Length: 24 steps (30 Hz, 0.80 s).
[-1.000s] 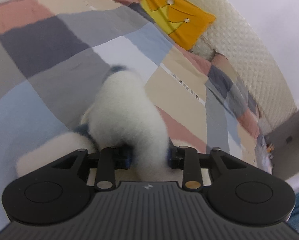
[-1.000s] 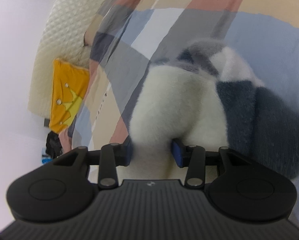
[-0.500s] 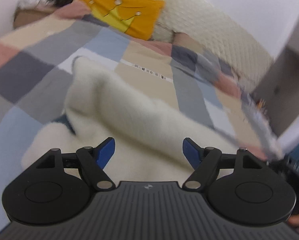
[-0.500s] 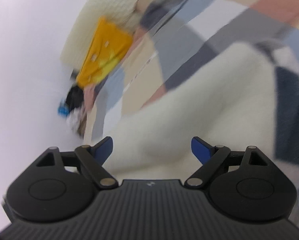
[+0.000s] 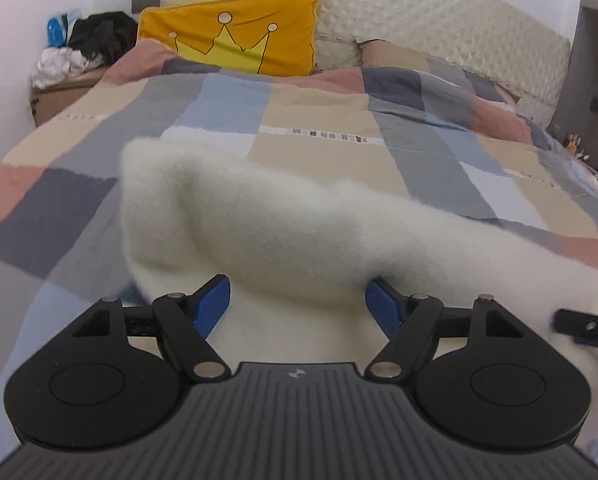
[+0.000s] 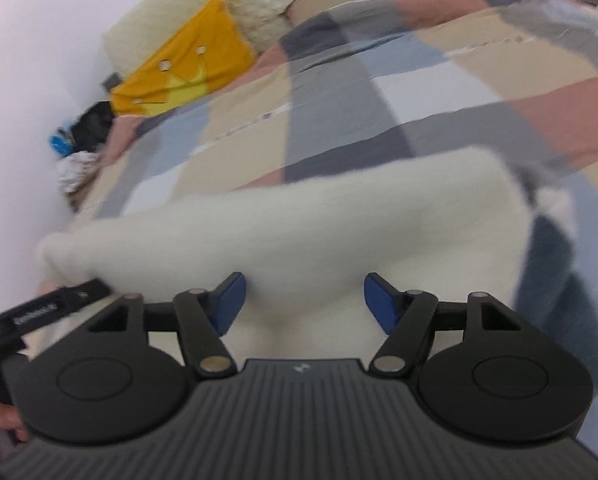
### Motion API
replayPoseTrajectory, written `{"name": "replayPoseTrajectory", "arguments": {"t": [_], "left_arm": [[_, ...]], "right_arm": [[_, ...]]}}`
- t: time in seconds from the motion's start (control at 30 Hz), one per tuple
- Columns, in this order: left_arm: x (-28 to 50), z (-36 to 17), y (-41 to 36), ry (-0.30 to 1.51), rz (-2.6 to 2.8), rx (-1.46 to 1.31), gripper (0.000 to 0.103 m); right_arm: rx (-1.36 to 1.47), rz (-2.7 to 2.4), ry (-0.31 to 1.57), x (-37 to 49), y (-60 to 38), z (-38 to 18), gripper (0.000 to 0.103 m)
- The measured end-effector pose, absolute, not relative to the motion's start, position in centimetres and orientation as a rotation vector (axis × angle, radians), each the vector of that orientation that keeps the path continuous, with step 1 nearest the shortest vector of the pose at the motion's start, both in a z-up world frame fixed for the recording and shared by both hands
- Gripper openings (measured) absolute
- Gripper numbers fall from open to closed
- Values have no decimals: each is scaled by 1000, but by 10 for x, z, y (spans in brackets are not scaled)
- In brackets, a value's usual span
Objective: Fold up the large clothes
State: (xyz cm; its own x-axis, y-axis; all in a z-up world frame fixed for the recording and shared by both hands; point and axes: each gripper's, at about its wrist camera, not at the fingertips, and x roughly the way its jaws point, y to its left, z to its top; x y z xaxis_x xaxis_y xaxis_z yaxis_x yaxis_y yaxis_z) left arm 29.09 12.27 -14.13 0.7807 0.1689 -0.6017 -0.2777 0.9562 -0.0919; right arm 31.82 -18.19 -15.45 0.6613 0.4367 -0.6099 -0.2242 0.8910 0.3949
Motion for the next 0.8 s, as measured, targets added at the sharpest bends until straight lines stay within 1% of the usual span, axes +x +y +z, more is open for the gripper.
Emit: {"name": "replayPoseTrajectory", "arguments": {"t": [0.13,0.43,0.8], "left_arm": [[310,-147,133,635,252,-167,79],[347,-162,176,665,265,-217,79],[372,-185,186,747,259,-191,79]], "right_arm": [[284,301,732,337,-188,-153,69],[187,313,738,381,-173,-157,69],[90,336,720,404,-160,-179,68]]}}
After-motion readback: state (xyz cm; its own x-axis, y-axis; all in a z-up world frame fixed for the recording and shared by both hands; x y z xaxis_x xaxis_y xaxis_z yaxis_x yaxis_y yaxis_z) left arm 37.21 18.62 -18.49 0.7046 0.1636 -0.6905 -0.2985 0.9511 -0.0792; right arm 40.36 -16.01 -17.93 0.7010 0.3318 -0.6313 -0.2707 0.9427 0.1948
